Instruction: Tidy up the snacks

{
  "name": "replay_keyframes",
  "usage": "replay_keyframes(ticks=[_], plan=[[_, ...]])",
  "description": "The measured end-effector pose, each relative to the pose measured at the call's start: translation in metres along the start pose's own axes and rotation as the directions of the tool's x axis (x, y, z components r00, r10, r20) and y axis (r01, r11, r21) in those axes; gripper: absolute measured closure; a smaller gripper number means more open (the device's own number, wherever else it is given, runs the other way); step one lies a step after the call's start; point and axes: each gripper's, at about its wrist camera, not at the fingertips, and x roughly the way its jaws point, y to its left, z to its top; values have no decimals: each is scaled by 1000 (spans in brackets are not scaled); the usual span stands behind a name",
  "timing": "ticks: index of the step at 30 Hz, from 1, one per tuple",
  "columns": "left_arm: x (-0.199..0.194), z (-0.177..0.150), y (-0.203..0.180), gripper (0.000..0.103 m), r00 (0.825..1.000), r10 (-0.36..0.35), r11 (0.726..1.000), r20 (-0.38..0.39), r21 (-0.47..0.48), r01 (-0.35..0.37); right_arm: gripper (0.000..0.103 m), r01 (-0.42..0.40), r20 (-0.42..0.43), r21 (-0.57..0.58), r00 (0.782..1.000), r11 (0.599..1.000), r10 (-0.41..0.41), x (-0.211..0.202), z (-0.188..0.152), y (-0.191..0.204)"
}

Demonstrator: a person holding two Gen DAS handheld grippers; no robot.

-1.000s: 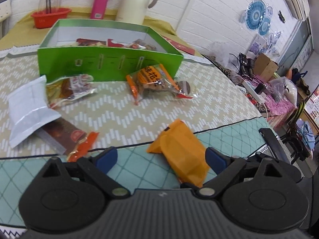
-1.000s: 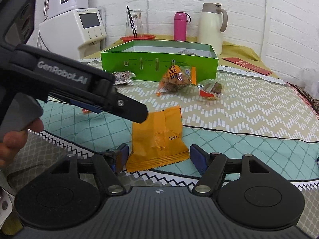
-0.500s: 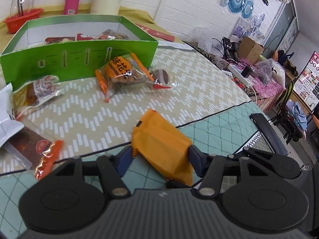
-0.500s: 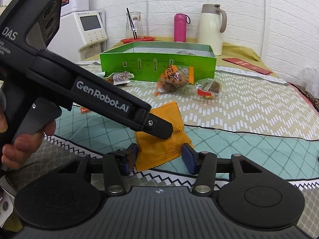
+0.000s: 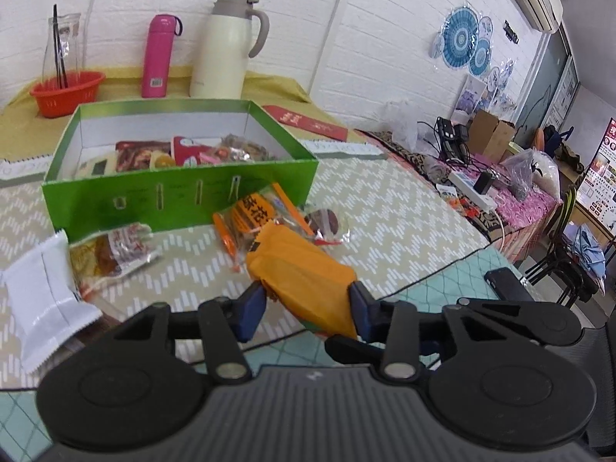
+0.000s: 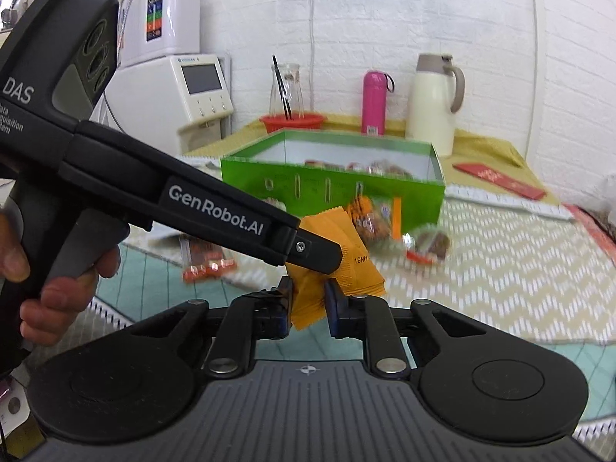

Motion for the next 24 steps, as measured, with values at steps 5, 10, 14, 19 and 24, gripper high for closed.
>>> replay_keyframes(ticks=[5,10,14,19,24], plan=[[-3,31,13,67,998,12,999,56,-31,-11,74,-17,69,-32,997,999,19,14,28,-9],[8,62,29,84,997,3,997,73,-75,2,76,-27,93,-23,995,999,29,41,53,-21],[27,81,41,84,997,39,996,65,-77,-33,78,-16,87,-12,996,1000,17,70,67,-27],[48,94,62,90,998,46,991,43,-126,-40,80,-20,78,-4,997,1000,20,98,72,-32],[57,104,71,89,996,68,990,59,-130,-59,83,4,89,-73,996,997,3,116,80,-25]])
